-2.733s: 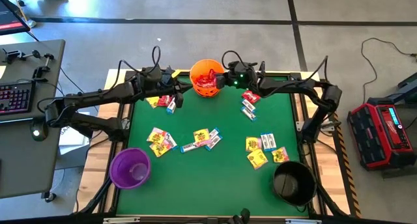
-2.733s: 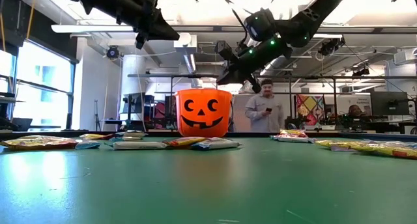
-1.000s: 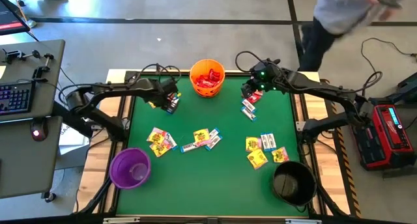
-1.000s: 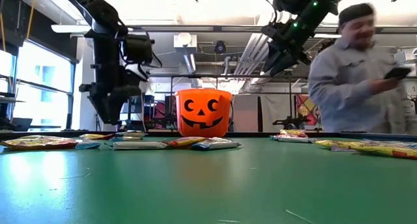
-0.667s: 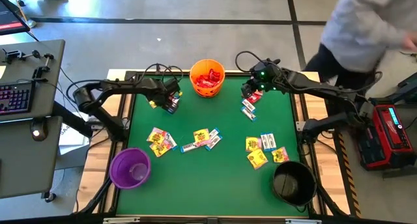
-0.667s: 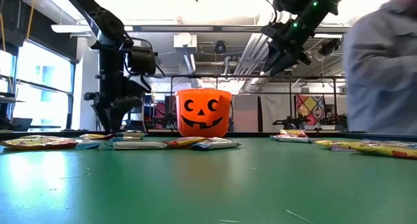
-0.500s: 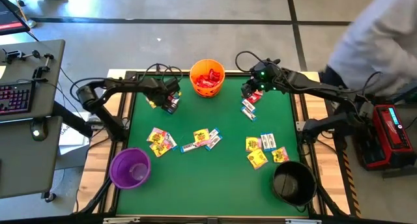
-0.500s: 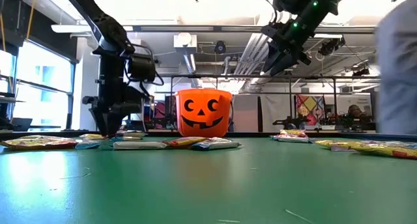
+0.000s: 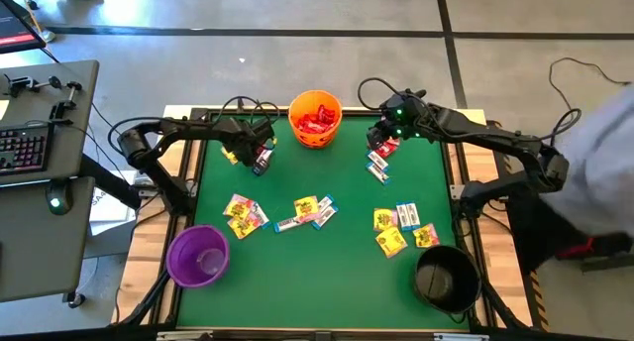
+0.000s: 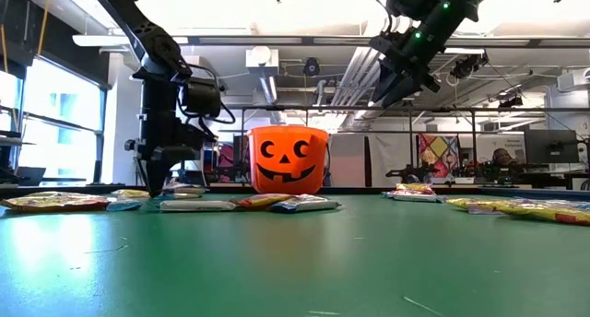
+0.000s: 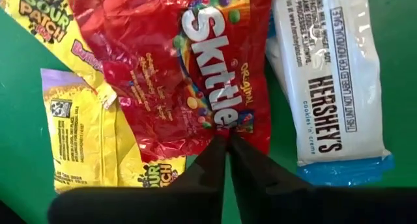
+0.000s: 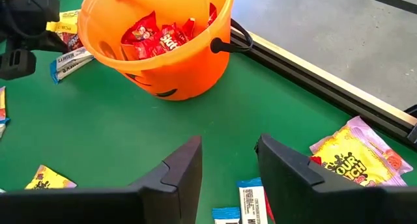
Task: Sort candy by brand, put in halloween buckets
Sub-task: Put the red candy into the orange bucket
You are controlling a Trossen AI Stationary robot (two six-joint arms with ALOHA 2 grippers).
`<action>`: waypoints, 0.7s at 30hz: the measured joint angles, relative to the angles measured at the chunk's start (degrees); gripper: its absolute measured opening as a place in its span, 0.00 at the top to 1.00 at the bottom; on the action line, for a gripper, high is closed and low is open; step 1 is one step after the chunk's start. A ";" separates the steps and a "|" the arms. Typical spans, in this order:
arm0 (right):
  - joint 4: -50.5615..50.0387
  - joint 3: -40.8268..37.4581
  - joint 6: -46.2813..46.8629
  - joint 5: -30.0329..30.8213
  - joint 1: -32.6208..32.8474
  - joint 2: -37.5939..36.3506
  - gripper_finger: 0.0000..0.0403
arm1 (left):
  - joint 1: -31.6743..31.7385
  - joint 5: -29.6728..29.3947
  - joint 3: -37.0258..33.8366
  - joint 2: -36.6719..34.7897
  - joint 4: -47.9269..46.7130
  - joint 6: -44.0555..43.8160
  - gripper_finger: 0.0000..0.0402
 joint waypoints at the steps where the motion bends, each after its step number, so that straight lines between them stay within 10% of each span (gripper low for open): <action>1: 0.00 0.00 0.00 0.01 0.00 0.00 0.66 | 0.02 0.01 -0.03 -0.14 -0.02 0.41 0.99; 21: 0.07 -0.02 -0.48 0.02 0.00 0.02 0.66 | -1.03 5.69 -0.22 -13.08 -2.11 5.18 0.98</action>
